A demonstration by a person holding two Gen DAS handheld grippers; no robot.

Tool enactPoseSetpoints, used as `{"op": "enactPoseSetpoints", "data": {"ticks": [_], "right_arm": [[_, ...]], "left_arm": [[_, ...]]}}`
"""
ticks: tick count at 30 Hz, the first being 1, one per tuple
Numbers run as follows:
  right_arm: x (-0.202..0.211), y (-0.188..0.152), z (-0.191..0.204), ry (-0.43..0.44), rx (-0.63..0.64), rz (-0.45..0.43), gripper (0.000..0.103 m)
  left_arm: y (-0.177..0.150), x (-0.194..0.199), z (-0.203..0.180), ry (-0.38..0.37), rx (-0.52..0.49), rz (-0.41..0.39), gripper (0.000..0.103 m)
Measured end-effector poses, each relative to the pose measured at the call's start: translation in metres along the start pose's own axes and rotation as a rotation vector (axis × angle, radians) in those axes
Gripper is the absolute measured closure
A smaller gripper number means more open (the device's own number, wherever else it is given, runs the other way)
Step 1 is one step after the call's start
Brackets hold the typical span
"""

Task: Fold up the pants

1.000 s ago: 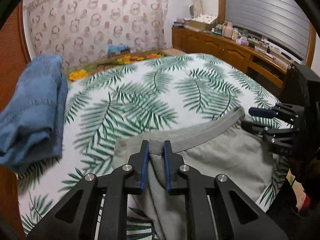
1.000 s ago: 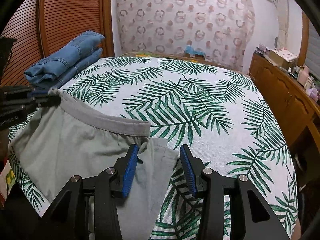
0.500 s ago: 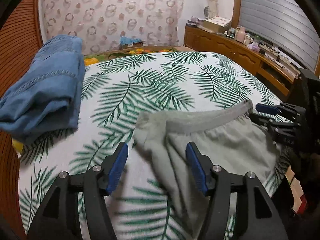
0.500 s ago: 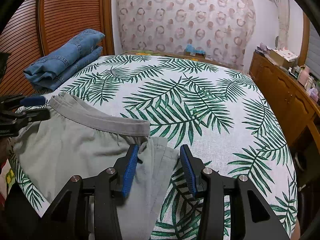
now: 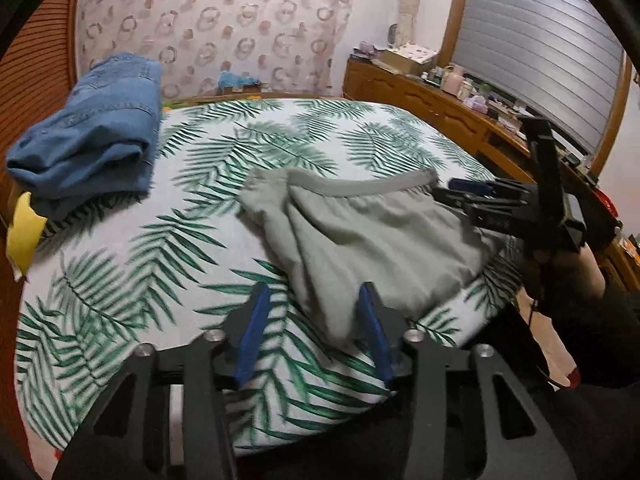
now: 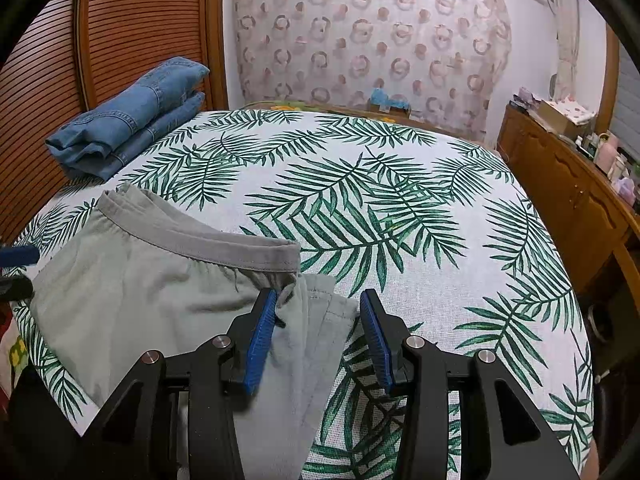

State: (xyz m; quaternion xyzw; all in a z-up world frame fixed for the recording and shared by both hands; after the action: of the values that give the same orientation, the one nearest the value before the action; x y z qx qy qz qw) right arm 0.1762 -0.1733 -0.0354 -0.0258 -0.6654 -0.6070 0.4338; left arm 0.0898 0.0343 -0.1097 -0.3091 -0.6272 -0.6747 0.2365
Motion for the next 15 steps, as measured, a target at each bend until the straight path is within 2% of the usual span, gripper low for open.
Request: {"op": "enactPoseSetpoints", "data": {"ticks": [5,8,15], "right_arm": [[0.0,0.0,0.0,0.001,0.0,0.0,0.058],[0.0,0.0,0.0,0.0,0.0,0.0,0.058],[0.0,0.0,0.0,-0.001,0.001,0.0,0.058]], "left_arm": [[-0.007,-0.009,-0.007,-0.033,-0.006,0.041,0.085],[-0.005,-0.003,-0.005,-0.014,-0.011,0.016,0.093],[-0.003,-0.005,0.013,0.051,0.002,0.018,0.095]]}}
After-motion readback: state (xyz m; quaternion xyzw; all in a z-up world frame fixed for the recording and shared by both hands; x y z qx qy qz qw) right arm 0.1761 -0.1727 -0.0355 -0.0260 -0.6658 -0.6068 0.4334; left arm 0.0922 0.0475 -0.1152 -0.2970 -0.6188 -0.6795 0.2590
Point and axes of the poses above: each gripper's, at about its wrist camera, not at the fingertips, and x roughly against the way its jaws point, z to its left, y to its top, the point moved 3 cm from there along -x, roughly the way its jaws point, and after that the axes turned 15 degrees about y, right-handed, at the moved point
